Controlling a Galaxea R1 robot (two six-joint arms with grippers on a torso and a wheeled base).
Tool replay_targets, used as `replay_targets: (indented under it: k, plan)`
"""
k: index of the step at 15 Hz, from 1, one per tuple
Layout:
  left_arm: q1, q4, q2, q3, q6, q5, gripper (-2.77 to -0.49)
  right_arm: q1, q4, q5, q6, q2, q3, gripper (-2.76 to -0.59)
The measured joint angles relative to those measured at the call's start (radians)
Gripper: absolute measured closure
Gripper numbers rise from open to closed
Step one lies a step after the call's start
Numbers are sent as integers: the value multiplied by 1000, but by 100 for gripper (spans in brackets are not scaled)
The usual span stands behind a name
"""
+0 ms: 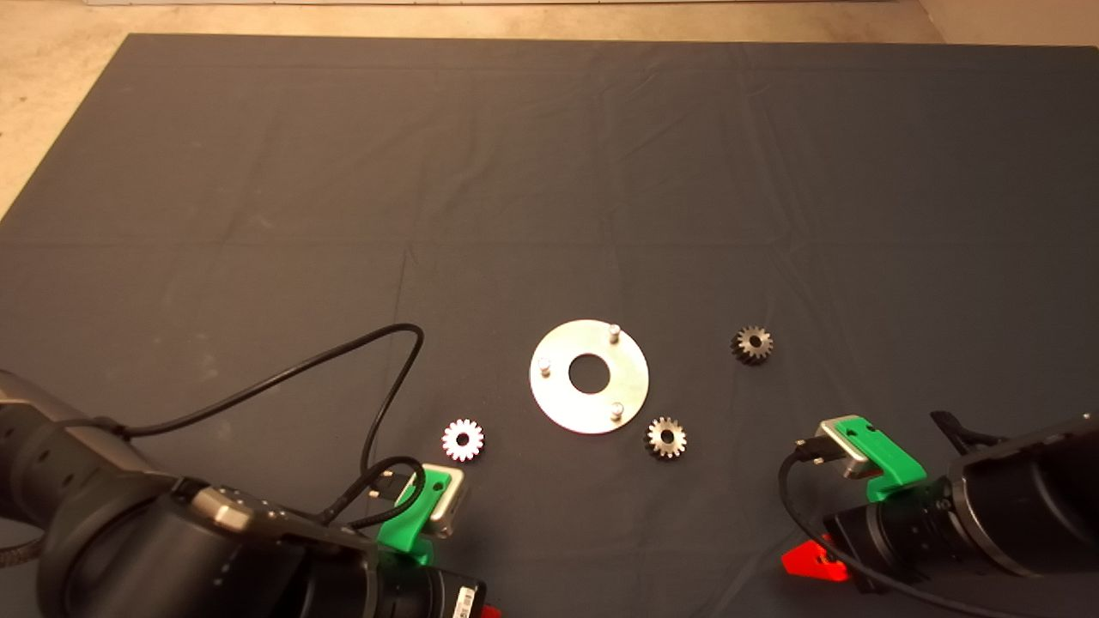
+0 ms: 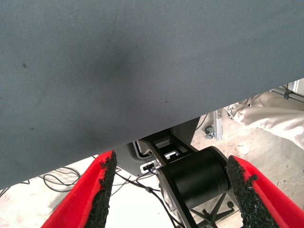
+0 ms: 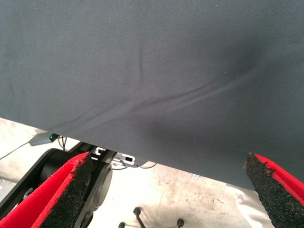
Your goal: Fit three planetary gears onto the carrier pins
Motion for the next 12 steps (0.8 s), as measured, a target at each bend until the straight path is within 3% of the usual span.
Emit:
replay_targets:
  k: [7,12]
  plan:
    - [0,0,3,0,0,0,-162,9,0,0,0,1,0,-240]
    - [0,0,3,0,0,0,-162,63,0,0,0,7,0,-240]
